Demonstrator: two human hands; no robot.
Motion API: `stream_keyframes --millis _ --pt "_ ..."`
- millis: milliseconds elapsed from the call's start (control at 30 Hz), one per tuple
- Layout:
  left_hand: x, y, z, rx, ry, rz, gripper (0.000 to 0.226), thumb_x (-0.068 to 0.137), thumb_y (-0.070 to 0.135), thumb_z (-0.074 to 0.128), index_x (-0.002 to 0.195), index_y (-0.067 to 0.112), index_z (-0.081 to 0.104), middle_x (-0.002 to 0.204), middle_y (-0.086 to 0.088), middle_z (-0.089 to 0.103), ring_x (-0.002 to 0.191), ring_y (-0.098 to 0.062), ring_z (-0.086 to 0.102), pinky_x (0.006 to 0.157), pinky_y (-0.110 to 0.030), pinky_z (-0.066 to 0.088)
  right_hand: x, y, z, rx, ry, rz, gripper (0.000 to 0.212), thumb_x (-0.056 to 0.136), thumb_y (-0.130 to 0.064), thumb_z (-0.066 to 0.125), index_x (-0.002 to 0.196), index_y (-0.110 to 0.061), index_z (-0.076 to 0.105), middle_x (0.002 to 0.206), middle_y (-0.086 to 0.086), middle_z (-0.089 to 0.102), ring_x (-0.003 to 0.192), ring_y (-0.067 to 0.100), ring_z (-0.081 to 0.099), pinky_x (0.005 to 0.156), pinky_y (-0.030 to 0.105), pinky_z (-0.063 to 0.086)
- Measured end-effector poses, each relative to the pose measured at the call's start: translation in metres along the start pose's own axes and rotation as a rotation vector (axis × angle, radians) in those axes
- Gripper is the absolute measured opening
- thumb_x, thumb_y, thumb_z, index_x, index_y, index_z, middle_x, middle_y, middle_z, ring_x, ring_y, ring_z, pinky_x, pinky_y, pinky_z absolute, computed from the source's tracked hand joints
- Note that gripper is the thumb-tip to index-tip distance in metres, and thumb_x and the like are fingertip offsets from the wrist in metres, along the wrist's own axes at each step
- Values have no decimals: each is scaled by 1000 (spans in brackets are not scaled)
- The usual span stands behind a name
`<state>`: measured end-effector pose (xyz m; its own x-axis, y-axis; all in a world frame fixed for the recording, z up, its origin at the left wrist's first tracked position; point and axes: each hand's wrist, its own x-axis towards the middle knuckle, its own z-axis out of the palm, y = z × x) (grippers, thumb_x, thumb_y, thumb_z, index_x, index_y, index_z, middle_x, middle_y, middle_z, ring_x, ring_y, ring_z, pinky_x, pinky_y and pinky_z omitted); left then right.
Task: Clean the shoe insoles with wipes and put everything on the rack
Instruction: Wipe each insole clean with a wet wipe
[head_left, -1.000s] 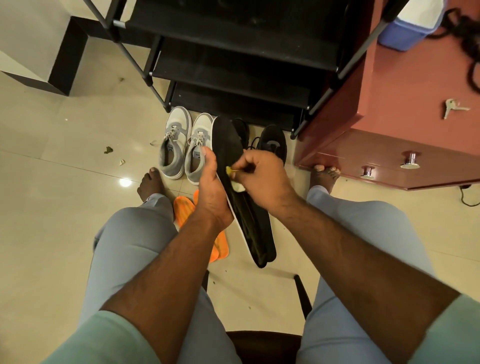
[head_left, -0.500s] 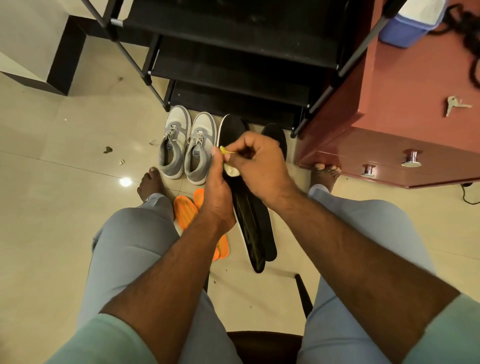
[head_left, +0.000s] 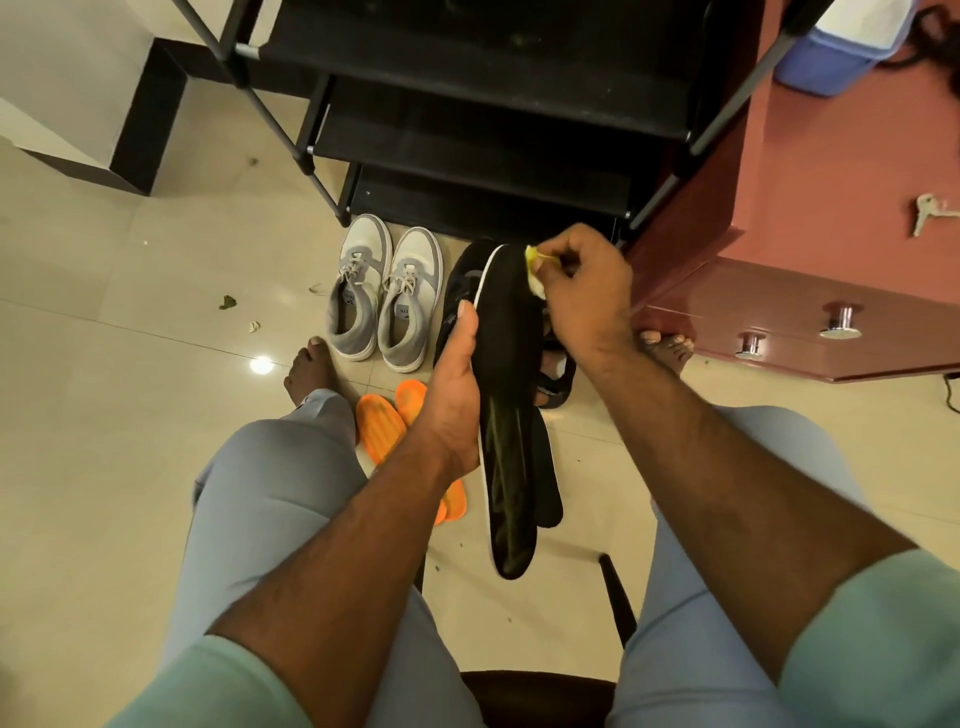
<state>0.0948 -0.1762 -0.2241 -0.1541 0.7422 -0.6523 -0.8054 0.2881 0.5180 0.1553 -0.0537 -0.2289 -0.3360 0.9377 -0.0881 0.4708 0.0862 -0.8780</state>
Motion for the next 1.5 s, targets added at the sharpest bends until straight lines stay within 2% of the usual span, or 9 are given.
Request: stream_keyframes --millis 100,300,400,600,733,867,1133,1333,1500 --pt "-1 4 2 -114 -2 -14 74 99 63 22 96 16 80 100 -12 73 86 -24 72 70 -37 60 -10 -7 -4 46 -143 -36 9 85 -11 68 86 -19 64 81 -13 61 75 -4 58 65 15 48" --pt "5 10 -16 -206 120 15 62 97 53 34 88 12 81 97 -12 73 92 -27 71 87 -38 53 -59 -11 -6 -62 -623 -218 13 80 -5 71 87 -15 70 77 -21 58 77 -8 57 71 6 42" --pt "6 12 -17 -170 104 -67 65 98 55 36 85 10 80 94 -14 74 89 -27 72 86 -38 53 -53 -9 -8 -99 -627 -297 15 77 -2 72 87 -13 71 79 -16 58 73 -3 56 68 7 42" --pt "-2 7 -13 -202 -112 -161 65 95 63 34 125 14 63 120 -18 66 105 -33 67 92 -52 52 -29 -7 -4 -205 -365 -278 10 84 -5 66 92 -12 68 92 -3 61 86 7 57 75 19 49" --pt "0 8 -14 -228 -55 -181 66 99 60 31 103 11 76 105 -17 72 91 -31 72 77 -47 60 -39 -11 -8 -212 -440 -304 12 82 -2 67 91 -10 70 90 -2 63 82 5 56 71 6 42" --pt "5 11 -17 -303 -15 -139 73 101 58 28 90 8 80 98 -12 75 89 -25 74 76 -36 61 -70 -13 -15 -222 -611 -465 12 76 1 68 85 -7 71 83 4 67 77 15 62 74 22 49" --pt "1 2 -8 -272 -50 -195 82 93 74 24 94 14 80 104 -17 73 94 -30 72 78 -45 60 -34 -19 -3 -428 -487 -459 15 82 1 60 89 -7 71 91 8 69 89 26 60 82 45 50" --pt "6 9 -14 -250 25 -186 91 90 77 21 88 9 81 104 -18 73 97 -28 70 91 -38 54 -84 -23 -22 -369 -680 -626 20 69 2 53 77 -6 69 76 8 67 73 28 62 66 40 55" --pt "4 2 -9 -243 52 -185 84 91 76 25 94 13 80 101 -15 74 89 -27 74 72 -35 60 -57 -24 -9 -566 -571 -612 21 82 -1 52 89 -7 71 87 9 67 83 27 60 74 38 50"
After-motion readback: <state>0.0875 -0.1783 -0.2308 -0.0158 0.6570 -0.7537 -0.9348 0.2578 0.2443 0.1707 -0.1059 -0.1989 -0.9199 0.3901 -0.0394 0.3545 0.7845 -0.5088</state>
